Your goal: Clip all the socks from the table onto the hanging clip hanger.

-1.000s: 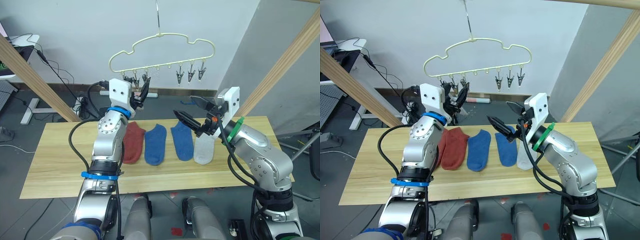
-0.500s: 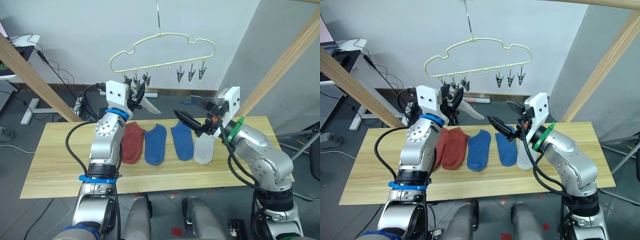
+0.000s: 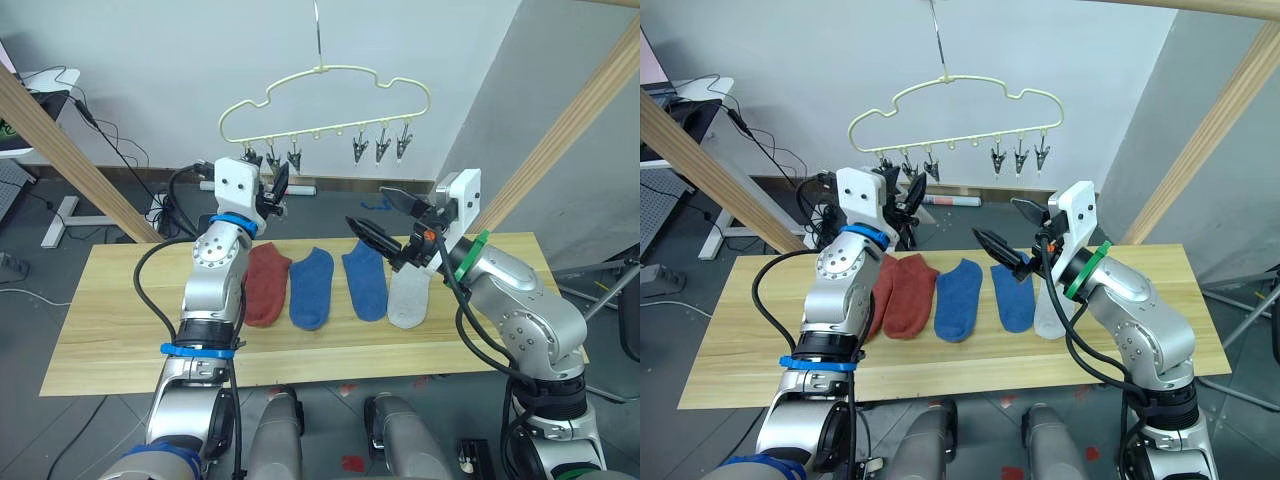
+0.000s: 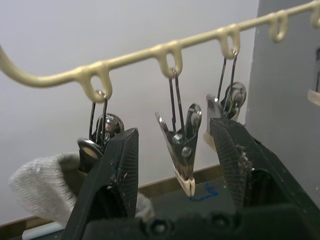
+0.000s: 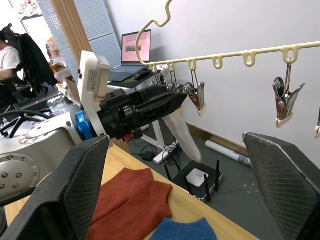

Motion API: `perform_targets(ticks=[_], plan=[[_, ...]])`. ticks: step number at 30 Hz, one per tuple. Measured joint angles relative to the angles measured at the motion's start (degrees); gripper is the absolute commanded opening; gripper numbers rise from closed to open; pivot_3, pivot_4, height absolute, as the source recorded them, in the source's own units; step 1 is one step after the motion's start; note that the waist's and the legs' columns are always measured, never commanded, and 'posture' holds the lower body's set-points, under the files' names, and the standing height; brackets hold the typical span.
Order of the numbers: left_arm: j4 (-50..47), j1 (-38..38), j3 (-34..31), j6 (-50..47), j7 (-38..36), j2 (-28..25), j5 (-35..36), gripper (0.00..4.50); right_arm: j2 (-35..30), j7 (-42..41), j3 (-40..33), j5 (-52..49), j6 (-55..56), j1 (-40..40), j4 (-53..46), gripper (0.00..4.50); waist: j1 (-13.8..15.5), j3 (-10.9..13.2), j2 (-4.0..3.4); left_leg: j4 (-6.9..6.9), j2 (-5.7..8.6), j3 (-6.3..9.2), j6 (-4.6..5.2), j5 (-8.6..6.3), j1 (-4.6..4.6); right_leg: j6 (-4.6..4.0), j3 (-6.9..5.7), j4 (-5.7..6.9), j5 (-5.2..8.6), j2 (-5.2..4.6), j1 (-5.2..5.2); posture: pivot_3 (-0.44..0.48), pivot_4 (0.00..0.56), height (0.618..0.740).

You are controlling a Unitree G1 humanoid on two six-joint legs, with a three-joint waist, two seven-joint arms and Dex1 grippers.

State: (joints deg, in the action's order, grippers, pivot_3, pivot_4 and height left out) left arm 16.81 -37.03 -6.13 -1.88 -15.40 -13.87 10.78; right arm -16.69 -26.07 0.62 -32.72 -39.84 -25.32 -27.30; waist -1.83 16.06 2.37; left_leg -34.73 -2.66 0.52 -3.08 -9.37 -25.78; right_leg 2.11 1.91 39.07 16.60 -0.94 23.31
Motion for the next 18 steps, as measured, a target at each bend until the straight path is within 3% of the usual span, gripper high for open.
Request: perform_targets(ticks=[18], plan=[[3.9,-3.1,0.0,2.7,-1.4,1.9,-0.5,2.48,-0.4,1.1,-0.6,-0.2,-0.5,0.0,0.0,4.50,0.0,0.0,0.00,-0.11,0.01,0.20,0.00,0.00,-0.08,-0.01,-0.19,0.03,-0.01,0.00,-0.04,-0.068,0.261,0.740]])
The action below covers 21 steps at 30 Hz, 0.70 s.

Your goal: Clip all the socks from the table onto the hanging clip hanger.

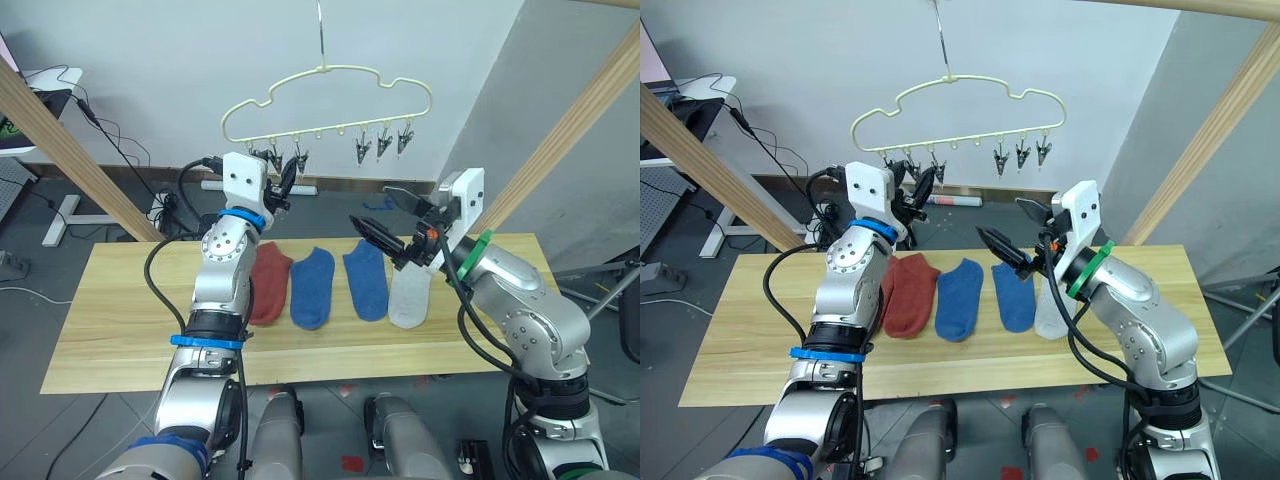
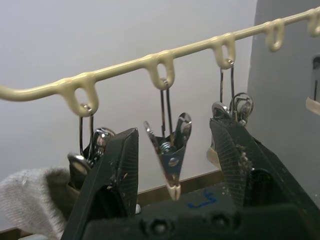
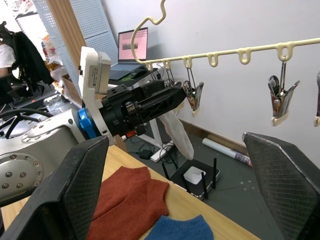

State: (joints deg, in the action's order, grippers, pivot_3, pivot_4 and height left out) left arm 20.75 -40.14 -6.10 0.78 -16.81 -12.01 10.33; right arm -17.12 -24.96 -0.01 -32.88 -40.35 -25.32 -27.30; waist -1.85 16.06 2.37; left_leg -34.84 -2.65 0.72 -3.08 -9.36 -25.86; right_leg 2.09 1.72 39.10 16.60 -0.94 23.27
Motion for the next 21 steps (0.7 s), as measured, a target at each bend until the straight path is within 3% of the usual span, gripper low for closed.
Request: perform_targets(ticks=[8,14,21], plan=[[0.2,-0.1,0.0,0.8,0.4,0.1,-0.2,2.48,-0.2,0.1,-0.3,0.0,0.0,0.0,0.0,4.50,0.0,0.0,0.00,-0.02,0.00,0.01,0.00,0.00,0.00,0.00,-0.01,0.02,0.00,0.00,-0.01,-0.067,0.261,0.740],[0.4,-0.3,0.0,0.9,0.3,0.0,-0.1,0.80,-0.3,0.1,-0.5,0.0,0.0,0.0,0.0,4.50,0.0,0.0,0.00,-0.03,0.00,0.03,0.00,0.00,0.00,0.00,-0.03,0.03,-0.01,0.00,-0.01,-0.067,0.261,0.740],[0.4,-0.4,-0.1,1.0,0.3,0.0,-0.1,0.04,-0.2,0.2,-0.5,0.0,0.0,0.0,0.0,4.50,0.0,0.0,0.00,-0.04,0.00,0.04,0.00,0.00,0.00,-0.01,-0.05,0.05,-0.01,0.00,-0.02,-0.067,0.262,0.740]])
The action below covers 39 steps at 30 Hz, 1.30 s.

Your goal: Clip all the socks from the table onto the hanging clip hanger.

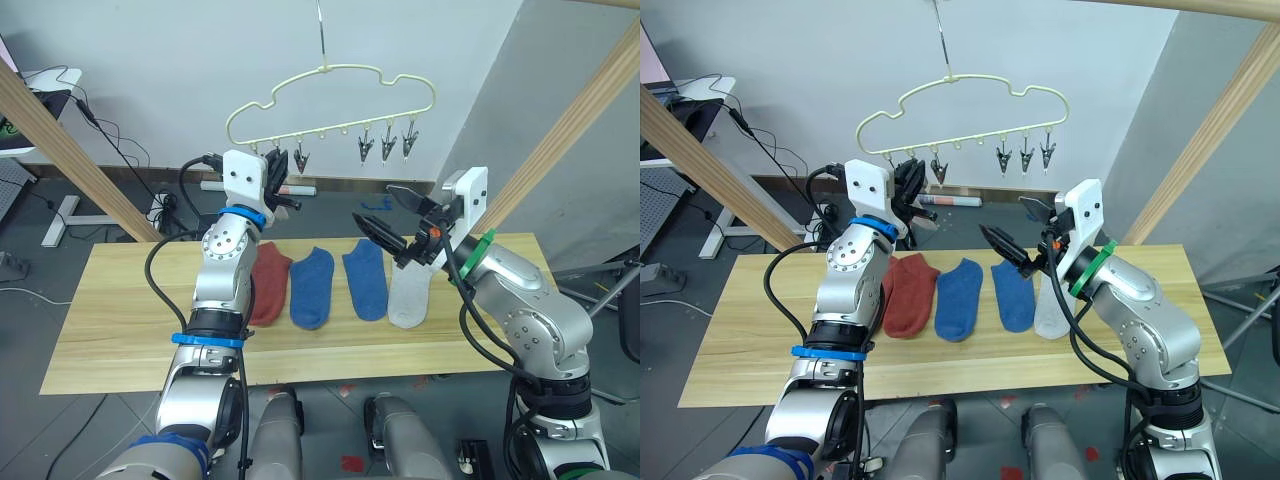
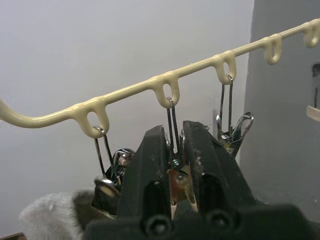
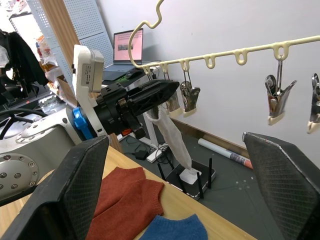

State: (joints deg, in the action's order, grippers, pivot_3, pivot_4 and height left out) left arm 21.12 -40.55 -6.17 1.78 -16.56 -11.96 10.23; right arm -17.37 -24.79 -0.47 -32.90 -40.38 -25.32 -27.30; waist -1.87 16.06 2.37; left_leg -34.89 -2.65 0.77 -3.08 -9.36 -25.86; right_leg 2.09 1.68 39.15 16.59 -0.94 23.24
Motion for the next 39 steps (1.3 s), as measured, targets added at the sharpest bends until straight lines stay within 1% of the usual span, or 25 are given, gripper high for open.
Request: perform_targets(ticks=[6,7,9,13,17,19,21,23,27,29,31,34,39], plan=[[0.0,0.0,0.0,-0.6,-0.1,-0.1,0.1,0.02,-0.2,0.5,0.5,0.6,-0.1,0.2,0.0,4.50,0.0,0.0,0.00,-0.02,0.00,0.01,0.00,0.00,0.00,0.00,-0.01,0.03,0.00,0.00,0.00,-0.064,0.262,0.740],[-0.1,0.0,-0.1,-1.2,-0.2,-0.1,0.2,0.02,-0.8,1.1,1.2,1.7,-0.3,0.3,0.3,4.50,0.0,0.0,0.00,-0.03,0.00,0.02,0.00,0.00,0.01,0.00,-0.02,0.04,0.00,0.00,-0.02,-0.064,0.260,0.740],[-0.6,-0.4,-0.3,-3.6,-0.4,0.0,1.3,0.02,-3.9,2.9,4.4,6.5,-1.1,0.9,3.0,4.50,0.0,0.0,0.00,-0.07,0.01,0.03,0.00,0.01,0.02,0.00,-0.04,0.07,0.00,-0.01,-0.04,-0.064,0.260,0.740],[-5.1,-0.2,-2.5,-12.8,-1.8,-0.8,6.8,0.02,-6.2,6.3,9.7,16.6,-0.4,3.8,15.2,4.50,0.0,0.0,0.00,-0.10,0.02,0.02,0.00,0.02,0.06,0.00,-0.01,0.26,0.00,-0.01,-0.02,-0.061,0.258,0.740],[-9.7,0.0,-5.2,-25.4,-4.3,-3.1,14.4,0.02,-5.8,7.3,11.9,23.0,3.5,1.7,29.0,4.50,-0.9,0.0,-0.01,-0.14,0.00,0.01,-0.01,0.04,0.16,0.00,0.04,0.45,0.01,0.03,-0.01,-0.042,0.258,0.740],[-11.6,0.1,-6.4,-30.7,-5.3,-5.0,17.3,0.02,-4.6,7.4,11.9,25.1,5.8,-0.5,35.9,4.50,-1.3,0.0,-0.01,-0.15,-0.02,0.00,0.00,0.05,0.23,0.00,0.09,0.56,0.01,0.07,-0.01,-0.042,0.258,0.740],[-12.8,0.2,-7.2,-33.7,-5.5,-6.0,19.0,0.02,-3.5,7.1,11.9,26.1,7.7,-2.2,41.1,4.50,-1.4,0.0,-0.01,-0.16,-0.02,0.00,0.00,0.06,0.27,0.00,0.11,0.65,0.01,0.08,-0.01,-0.032,0.258,0.740],[-14.1,0.3,-8.3,-36.9,-5.4,-6.3,21.0,0.02,-1.5,6.8,11.8,27.3,10.5,-4.8,48.3,4.50,-1.4,0.0,-0.01,-0.17,-0.02,-0.02,0.00,0.06,0.29,0.00,0.14,0.68,0.01,0.09,-0.01,-0.025,0.258,0.740],[-16.3,0.5,-10.7,-43.5,-4.5,-5.9,26.1,0.02,1.6,6.0,10.9,27.7,15.6,-7.8,58.0,4.50,-1.3,0.0,-0.01,-0.17,0.00,-0.08,0.00,0.06,0.29,0.00,0.20,0.68,0.01,0.04,-0.01,-0.017,0.259,0.740],[-17.2,0.6,-12.2,-47.6,-3.6,-5.7,29.6,0.02,2.1,5.3,10.7,28.0,17.6,-9.1,61.0,4.12,-1.3,0.0,-0.01,-0.19,0.00,-0.08,0.00,0.06,0.31,0.00,0.20,0.70,0.00,0.04,-0.02,-0.017,0.259,0.740],[-18.3,0.9,-14.0,-51.5,-2.5,-5.7,32.9,0.02,2.2,4.3,10.6,28.4,19.4,-9.4,62.8,3.58,-1.3,0.0,0.00,-0.19,-0.01,-0.07,0.00,0.06,0.39,0.00,0.20,0.74,0.01,0.04,-0.07,-0.017,0.259,0.740],[-19.3,1.3,-16.5,-55.9,-0.5,-5.7,37.3,0.02,1.9,2.9,10.6,29.1,21.3,-8.5,63.1,2.59,-1.2,0.0,0.00,-0.19,-0.01,-0.10,0.00,0.06,0.54,0.00,0.23,0.77,0.01,0.05,-0.19,0.003,0.259,0.740],[-19.7,1.2,-21.0,-62.0,3.9,-5.5,44.7,0.02,-0.3,0.5,10.4,29.5,21.3,-3.6,57.7,0.82,-0.9,0.0,0.00,-0.16,0.00,-0.08,-0.01,0.04,1.06,0.13,0.24,0.62,0.09,0.03,-0.81,0.004,0.256,0.740]])
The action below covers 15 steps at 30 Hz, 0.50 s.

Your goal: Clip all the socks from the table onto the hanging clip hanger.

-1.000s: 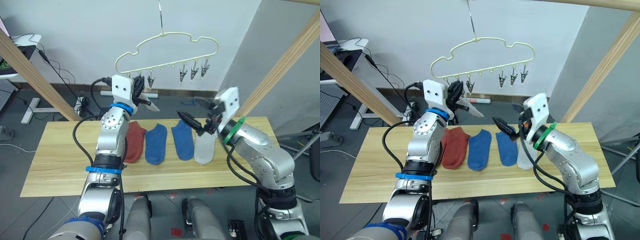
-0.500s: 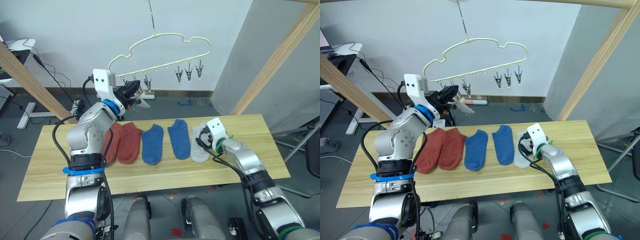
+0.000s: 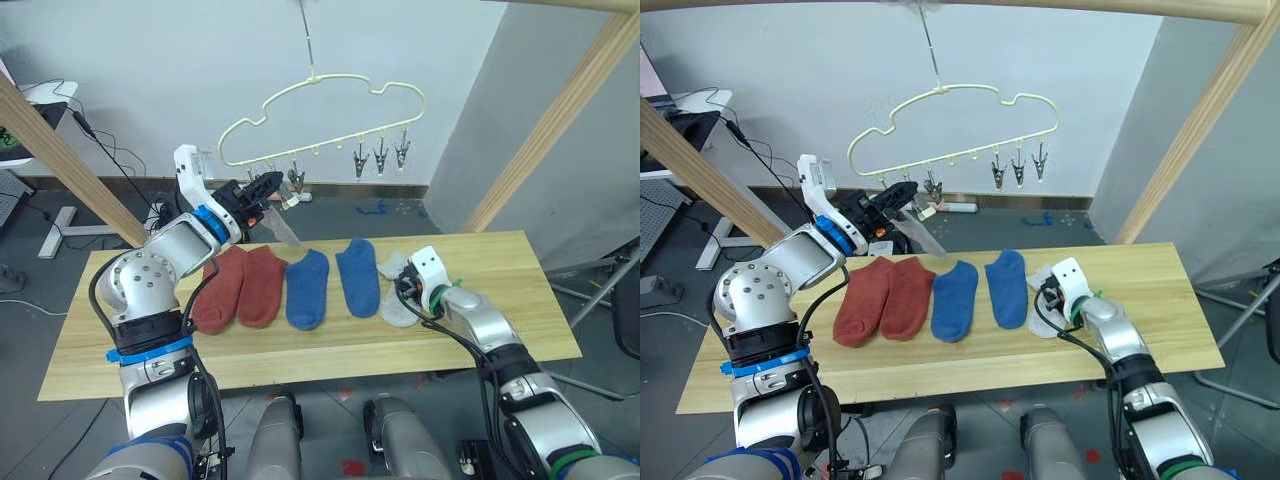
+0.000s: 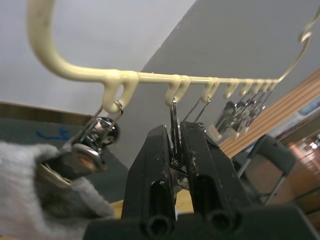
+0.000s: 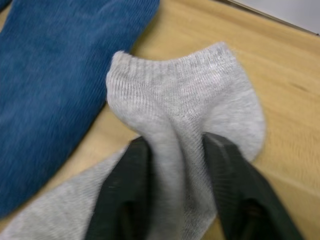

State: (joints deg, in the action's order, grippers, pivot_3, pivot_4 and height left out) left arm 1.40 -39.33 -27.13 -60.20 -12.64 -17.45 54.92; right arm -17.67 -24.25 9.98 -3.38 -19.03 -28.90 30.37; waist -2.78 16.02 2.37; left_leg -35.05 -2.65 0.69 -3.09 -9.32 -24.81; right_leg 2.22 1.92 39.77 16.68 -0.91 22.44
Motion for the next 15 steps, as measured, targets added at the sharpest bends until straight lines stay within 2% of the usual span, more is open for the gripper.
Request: perform_targets(ticks=[2,3,10,15], plan=[[0.0,0.0,-0.9,-1.6,1.2,0.0,2.3,0.02,-0.9,-1.0,-0.3,-0.1,-0.5,2.3,-3.0,0.13,0.1,0.0,0.00,-0.01,0.00,0.02,0.00,0.00,0.02,0.02,-0.01,-0.03,0.01,0.00,-0.05,0.002,0.255,0.740],[0.0,0.0,-1.0,-2.2,1.7,0.0,3.1,0.02,-1.3,-1.6,-0.4,-0.1,-1.1,3.4,-4.9,0.05,0.1,0.0,0.00,-0.01,0.02,0.01,0.00,0.00,0.02,0.02,0.00,-0.04,0.01,0.00,-0.05,0.002,0.255,0.740],[0.6,0.0,-2.3,-4.4,4.9,0.4,8.3,0.02,-5.0,-5.8,-2.8,-3.8,-9.9,8.0,-27.4,0.05,-0.1,0.0,0.00,0.07,-0.03,0.00,-0.01,-0.01,0.02,0.06,0.06,-0.12,0.03,0.02,-0.01,-0.015,0.256,0.740],[1.9,-0.2,-3.8,-5.3,8.9,1.4,13.3,0.02,-2.7,-6.0,-3.0,-8.6,-19.0,6.1,-43.3,0.05,0.0,0.0,0.00,0.13,-0.03,0.08,-0.03,-0.01,0.00,0.06,0.06,-0.25,0.03,0.02,-0.04,-0.020,0.251,0.740]])
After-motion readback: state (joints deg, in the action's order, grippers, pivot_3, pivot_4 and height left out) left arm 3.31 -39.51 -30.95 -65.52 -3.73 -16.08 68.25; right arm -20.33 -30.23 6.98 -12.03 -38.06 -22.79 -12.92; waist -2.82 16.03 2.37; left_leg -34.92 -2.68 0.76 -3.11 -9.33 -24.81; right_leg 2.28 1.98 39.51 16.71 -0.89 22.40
